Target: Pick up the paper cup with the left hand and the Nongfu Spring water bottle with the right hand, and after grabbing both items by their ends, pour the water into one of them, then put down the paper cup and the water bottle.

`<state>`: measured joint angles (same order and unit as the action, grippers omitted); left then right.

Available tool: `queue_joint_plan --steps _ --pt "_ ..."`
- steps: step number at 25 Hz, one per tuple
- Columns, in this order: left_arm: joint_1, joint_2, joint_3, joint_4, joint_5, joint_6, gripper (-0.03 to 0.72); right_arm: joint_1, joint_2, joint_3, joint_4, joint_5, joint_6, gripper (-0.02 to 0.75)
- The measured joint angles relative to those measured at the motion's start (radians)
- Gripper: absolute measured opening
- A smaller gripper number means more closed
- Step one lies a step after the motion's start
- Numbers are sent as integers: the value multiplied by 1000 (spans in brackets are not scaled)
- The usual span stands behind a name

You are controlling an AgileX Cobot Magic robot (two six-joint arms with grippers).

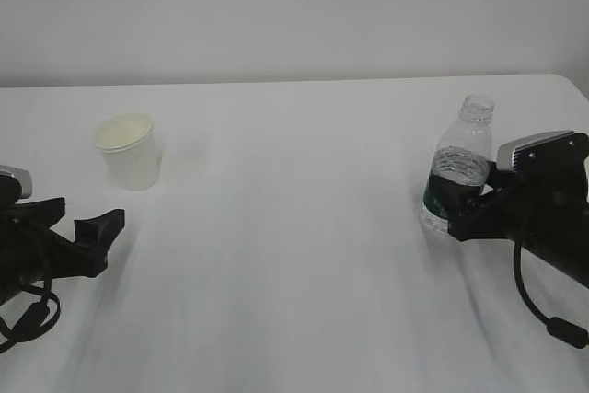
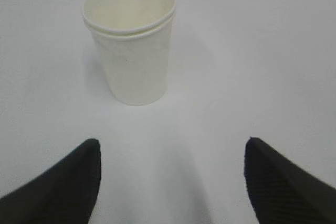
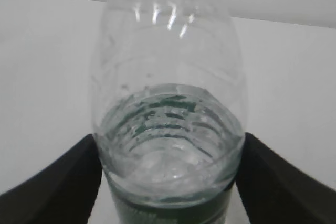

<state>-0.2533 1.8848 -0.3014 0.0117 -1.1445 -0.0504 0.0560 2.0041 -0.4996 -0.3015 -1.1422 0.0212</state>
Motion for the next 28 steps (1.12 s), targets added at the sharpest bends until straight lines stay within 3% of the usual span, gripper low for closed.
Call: queue_joint_plan --steps 28 --pt "0 0 0 2 0 0 593 0 171 -137 -46 -2 11 590"
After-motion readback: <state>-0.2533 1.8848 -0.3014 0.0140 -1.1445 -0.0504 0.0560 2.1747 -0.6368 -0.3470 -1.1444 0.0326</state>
